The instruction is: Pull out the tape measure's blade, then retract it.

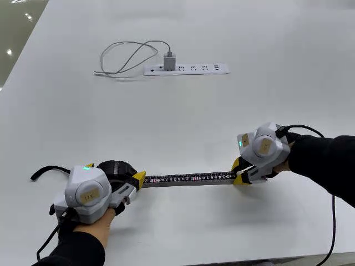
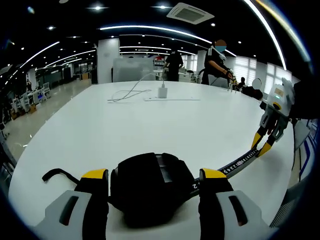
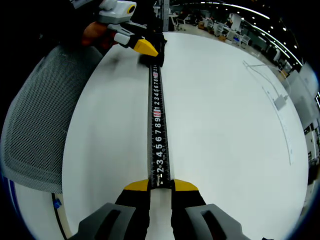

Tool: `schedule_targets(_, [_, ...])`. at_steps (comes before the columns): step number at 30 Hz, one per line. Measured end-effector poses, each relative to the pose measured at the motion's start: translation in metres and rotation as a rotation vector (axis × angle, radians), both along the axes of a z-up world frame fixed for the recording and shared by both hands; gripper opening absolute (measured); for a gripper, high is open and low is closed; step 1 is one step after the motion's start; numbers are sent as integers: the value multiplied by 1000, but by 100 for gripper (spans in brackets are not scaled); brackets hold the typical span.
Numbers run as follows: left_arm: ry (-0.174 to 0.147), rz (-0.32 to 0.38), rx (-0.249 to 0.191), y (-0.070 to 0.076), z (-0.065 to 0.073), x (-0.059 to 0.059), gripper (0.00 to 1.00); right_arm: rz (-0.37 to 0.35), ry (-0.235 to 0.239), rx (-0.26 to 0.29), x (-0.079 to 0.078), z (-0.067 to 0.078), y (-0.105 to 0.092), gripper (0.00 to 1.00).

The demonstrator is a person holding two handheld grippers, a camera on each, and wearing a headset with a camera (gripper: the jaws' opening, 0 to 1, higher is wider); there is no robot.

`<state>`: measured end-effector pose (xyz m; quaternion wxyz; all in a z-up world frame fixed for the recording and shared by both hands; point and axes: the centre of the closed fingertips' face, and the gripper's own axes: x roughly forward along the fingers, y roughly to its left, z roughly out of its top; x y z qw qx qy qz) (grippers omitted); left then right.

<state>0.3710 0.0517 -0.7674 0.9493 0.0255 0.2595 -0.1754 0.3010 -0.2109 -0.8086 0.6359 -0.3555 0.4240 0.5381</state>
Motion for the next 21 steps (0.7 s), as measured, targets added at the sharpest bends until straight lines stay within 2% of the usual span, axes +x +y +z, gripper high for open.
schedule_targets(2, [11, 17, 19, 1, -3, 0, 70, -10, 5, 0, 1, 0, 0, 12])
schedule_targets(6, [20, 28, 24, 0, -3, 0, 72, -26, 11, -2, 2, 0, 0, 12])
schedule_targets(8, [30, 37, 19, 0, -4, 1, 71, -18, 4, -8, 1, -1, 0, 12])
schedule_targets(9, [35, 42, 12, 0, -4, 1, 70, 12, -11, -16, 0, 0, 1, 12])
schedule_targets(12, [29, 63, -8, 2, -2, 3, 68, -17, 3, -19, 1, -1, 0, 12])
schedule_targets(16, [39, 83, -30, 4, -1, 4, 65, -31, 10, -28, 2, -1, 0, 11])
schedule_targets(21, [39, 77, -21, 3, -1, 3, 64, -46, 16, -24, 2, -1, -1, 10])
